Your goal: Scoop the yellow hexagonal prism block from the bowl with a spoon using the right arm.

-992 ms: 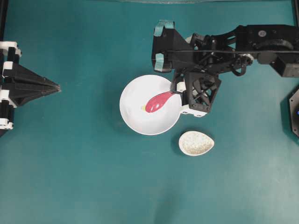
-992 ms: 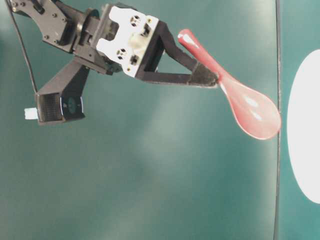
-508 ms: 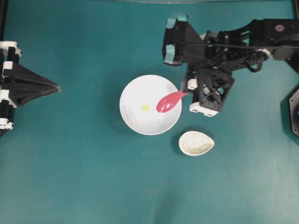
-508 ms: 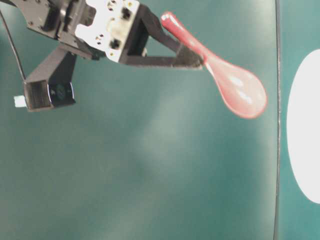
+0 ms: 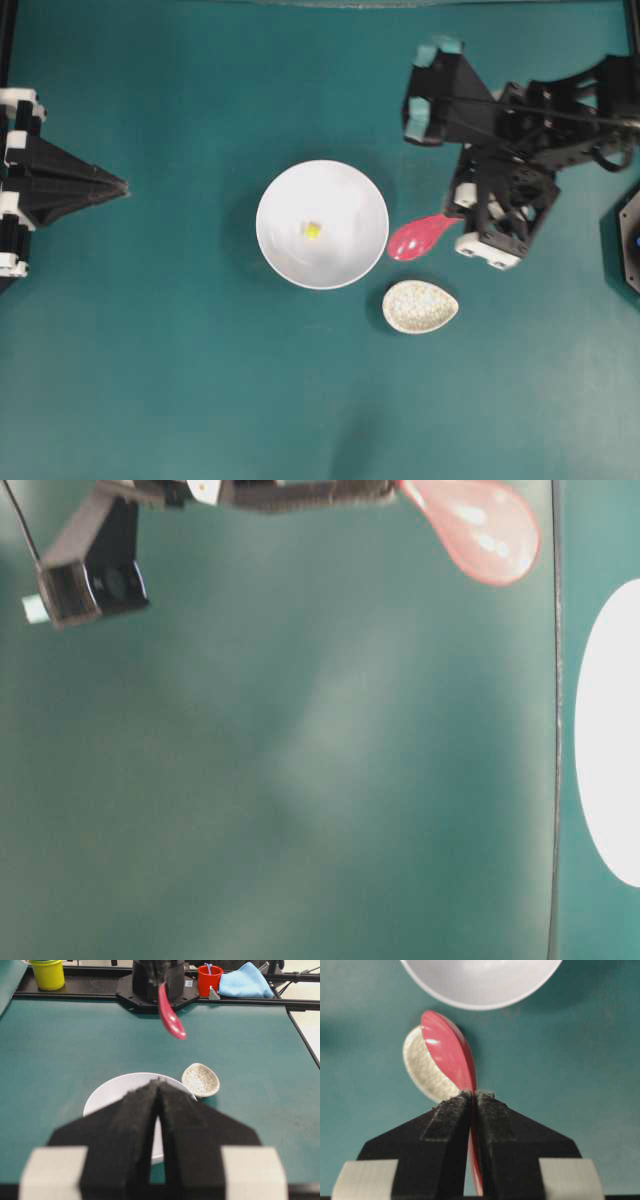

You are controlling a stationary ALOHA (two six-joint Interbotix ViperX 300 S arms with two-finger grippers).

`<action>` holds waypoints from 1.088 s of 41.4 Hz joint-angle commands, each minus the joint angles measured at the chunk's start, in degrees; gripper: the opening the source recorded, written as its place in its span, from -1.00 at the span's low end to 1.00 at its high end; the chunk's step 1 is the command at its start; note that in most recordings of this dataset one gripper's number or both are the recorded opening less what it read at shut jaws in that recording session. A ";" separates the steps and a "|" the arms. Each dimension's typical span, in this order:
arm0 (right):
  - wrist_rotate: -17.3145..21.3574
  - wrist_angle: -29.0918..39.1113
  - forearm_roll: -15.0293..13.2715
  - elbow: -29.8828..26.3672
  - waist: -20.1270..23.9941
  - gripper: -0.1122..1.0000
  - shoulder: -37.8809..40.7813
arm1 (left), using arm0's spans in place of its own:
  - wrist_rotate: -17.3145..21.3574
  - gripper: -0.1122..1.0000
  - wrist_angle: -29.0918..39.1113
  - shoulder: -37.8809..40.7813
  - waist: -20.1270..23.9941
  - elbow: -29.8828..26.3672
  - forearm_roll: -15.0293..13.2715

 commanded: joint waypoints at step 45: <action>15.29 -3.25 -6.15 8.53 11.07 -0.68 -8.70 | 0.00 -0.78 -0.88 0.26 -0.09 -2.11 0.09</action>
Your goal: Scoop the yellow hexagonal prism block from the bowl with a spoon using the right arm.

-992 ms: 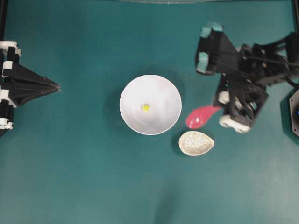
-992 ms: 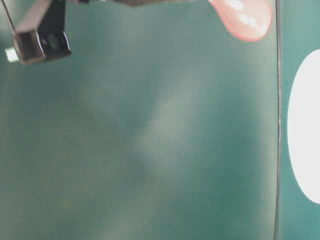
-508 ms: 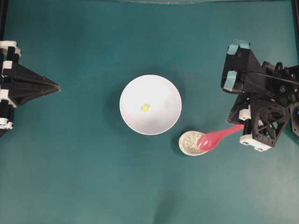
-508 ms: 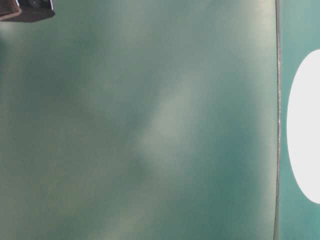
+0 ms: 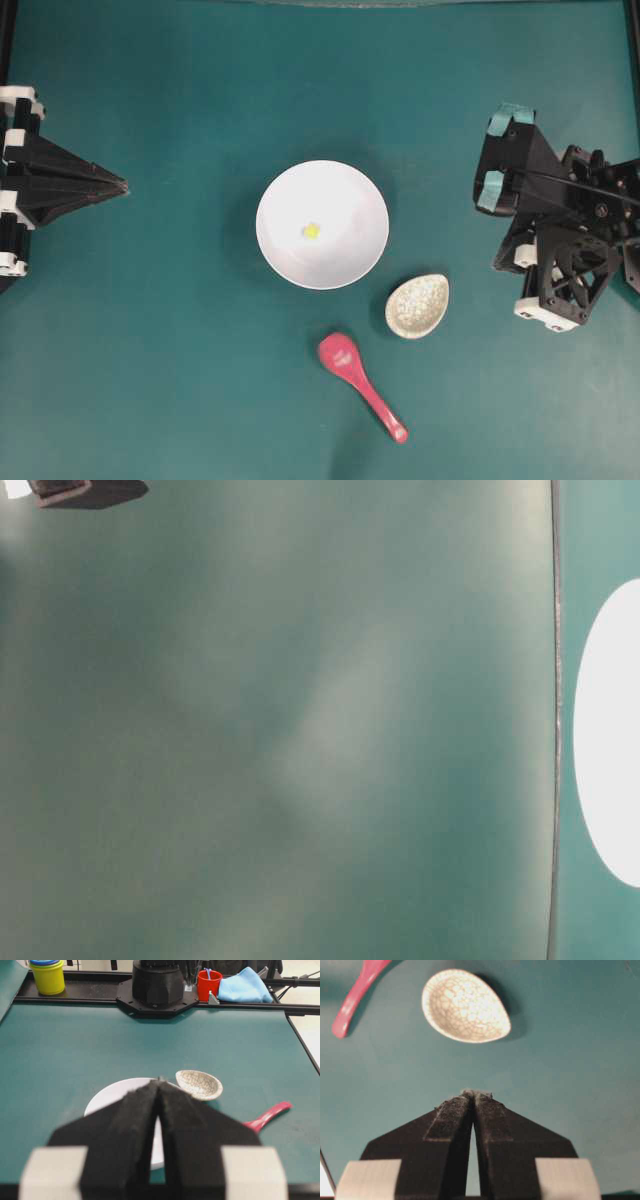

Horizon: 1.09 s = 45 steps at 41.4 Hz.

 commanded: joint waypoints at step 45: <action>4.48 -18.54 -5.63 0.44 11.95 -0.67 16.79 | -0.26 -0.78 0.53 -0.70 -0.09 -1.67 0.09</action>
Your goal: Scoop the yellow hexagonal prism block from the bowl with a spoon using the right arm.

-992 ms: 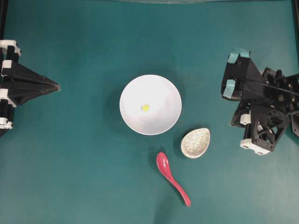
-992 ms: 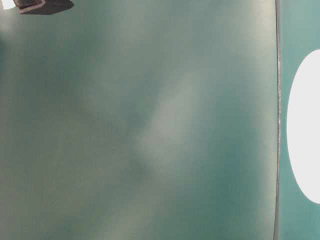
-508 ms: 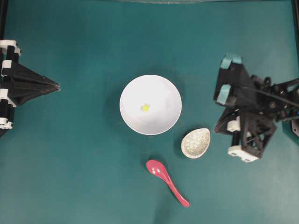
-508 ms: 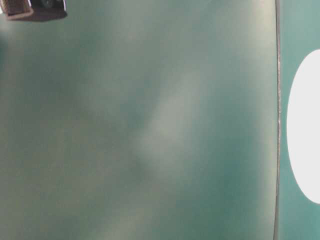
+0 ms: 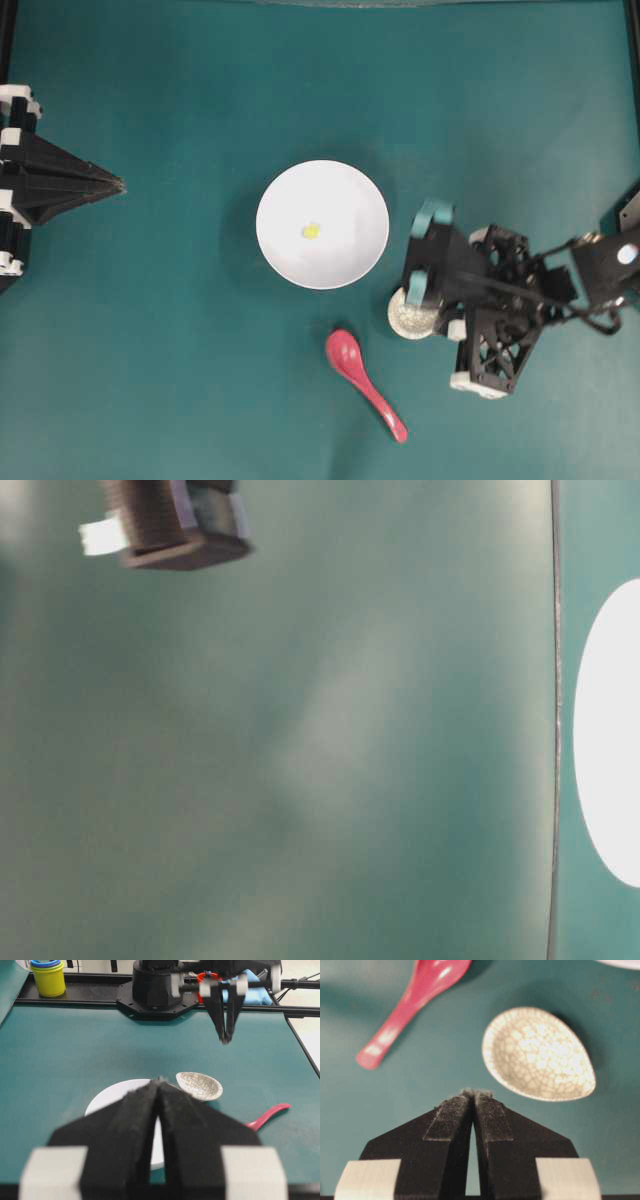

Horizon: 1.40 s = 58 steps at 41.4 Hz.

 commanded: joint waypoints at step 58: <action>-0.09 -7.91 -31.90 6.68 7.29 -0.09 9.32 | -1.58 -0.78 -0.18 0.18 -0.09 -1.67 0.00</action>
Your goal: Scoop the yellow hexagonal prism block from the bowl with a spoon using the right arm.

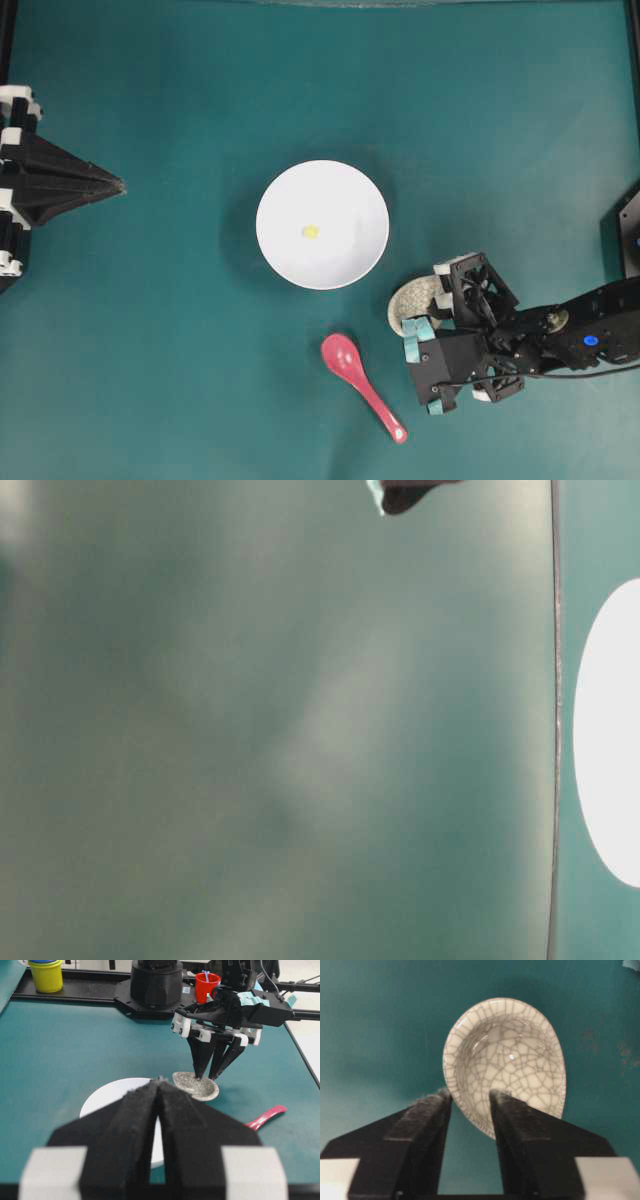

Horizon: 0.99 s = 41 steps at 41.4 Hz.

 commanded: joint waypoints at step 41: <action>0.88 -7.03 0.09 -0.35 -1.41 -0.51 0.35 | -0.18 -0.78 -0.35 0.26 -0.09 -1.67 0.18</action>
